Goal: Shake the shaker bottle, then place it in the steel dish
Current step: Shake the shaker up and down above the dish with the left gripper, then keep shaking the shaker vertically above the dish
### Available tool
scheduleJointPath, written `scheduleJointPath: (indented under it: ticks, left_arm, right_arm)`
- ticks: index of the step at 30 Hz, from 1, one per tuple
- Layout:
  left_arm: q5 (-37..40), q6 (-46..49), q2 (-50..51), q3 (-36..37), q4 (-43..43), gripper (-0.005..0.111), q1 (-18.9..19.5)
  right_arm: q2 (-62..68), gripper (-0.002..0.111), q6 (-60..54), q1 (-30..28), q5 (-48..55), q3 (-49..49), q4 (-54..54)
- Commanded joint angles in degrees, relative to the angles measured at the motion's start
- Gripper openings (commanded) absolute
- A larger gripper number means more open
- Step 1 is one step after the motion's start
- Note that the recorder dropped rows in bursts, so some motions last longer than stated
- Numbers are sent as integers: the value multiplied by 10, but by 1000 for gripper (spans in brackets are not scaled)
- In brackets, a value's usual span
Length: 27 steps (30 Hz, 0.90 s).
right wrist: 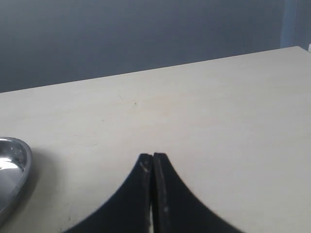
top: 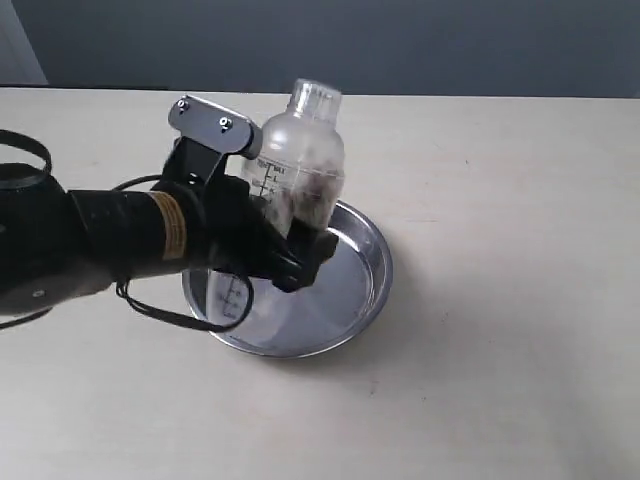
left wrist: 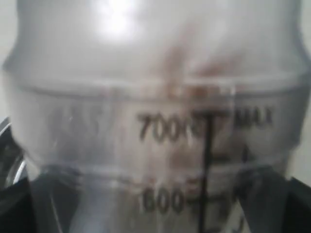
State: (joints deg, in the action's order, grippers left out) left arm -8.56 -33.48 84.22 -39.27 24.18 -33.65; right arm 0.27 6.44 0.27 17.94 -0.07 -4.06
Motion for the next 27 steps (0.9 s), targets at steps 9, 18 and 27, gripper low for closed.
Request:
scheduleJointPath:
  ticks: [9, 18, 27]
  left_arm:
    - [-175, -2, -56, -13, 14, 0, -3]
    - [-140, 33, -3, 22, -1, 0, 0]
    - [-113, 66, 1, 23, -36, 0, -6]
  right_arm:
    - [-3, -1, -2, -3, -4, 1, 0]
    - [-3, -1, -2, -3, -4, 1, 0]
    - [-3, -1, -2, -3, -4, 1, 0]
